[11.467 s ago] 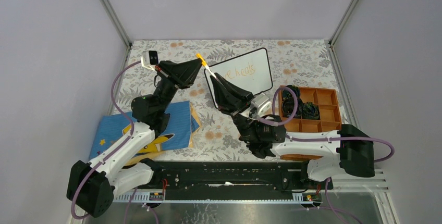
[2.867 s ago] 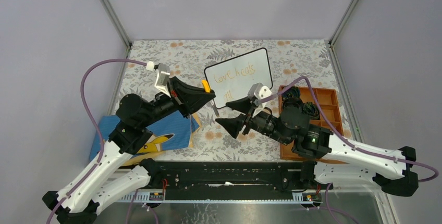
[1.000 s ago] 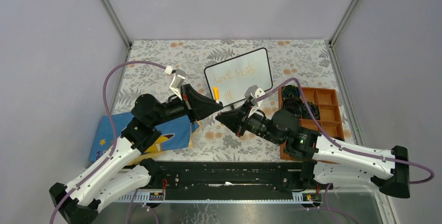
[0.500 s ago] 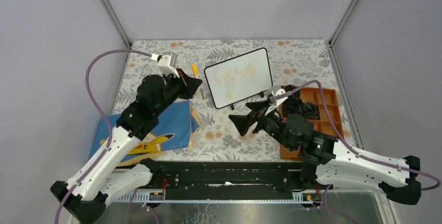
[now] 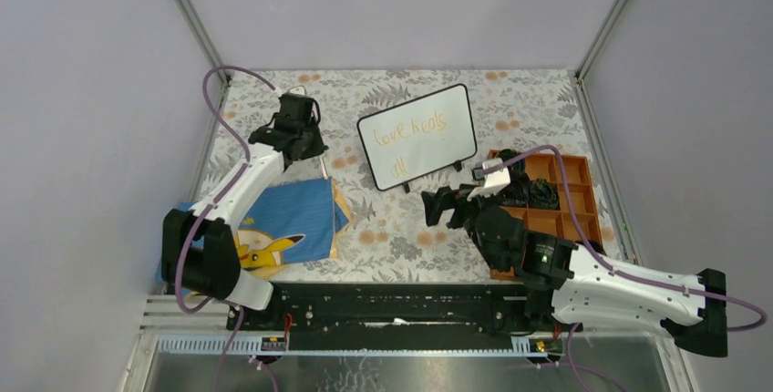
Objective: Write a sentence on the whiteboard
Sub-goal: Place the whiteboard marker at the center of the board.
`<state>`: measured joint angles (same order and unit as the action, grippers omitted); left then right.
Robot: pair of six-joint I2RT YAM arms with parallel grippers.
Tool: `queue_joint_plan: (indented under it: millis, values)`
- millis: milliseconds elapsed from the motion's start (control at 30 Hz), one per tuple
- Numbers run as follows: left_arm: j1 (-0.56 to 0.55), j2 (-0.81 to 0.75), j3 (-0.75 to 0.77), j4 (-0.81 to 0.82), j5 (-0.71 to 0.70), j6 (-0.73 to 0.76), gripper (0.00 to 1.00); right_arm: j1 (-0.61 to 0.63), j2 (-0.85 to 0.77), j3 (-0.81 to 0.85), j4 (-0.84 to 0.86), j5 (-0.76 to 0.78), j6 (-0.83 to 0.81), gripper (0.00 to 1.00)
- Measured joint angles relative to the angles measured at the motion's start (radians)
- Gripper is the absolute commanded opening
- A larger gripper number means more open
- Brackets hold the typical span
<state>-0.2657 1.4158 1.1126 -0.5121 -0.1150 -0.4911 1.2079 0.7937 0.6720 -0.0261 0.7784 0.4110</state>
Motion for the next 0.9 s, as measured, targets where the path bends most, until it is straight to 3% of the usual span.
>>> queue_joint_plan:
  millis: [400, 900]
  values:
    - [0.087, 0.476, 0.415, -0.067, -0.059, -0.041, 0.00, 0.000, -0.055, -0.087, 0.068, 0.040, -0.091, 1.00]
    - [0.141, 0.751, 0.581, -0.159, -0.073, -0.021, 0.02, 0.000, -0.026, -0.114, 0.138, 0.072, -0.175, 1.00]
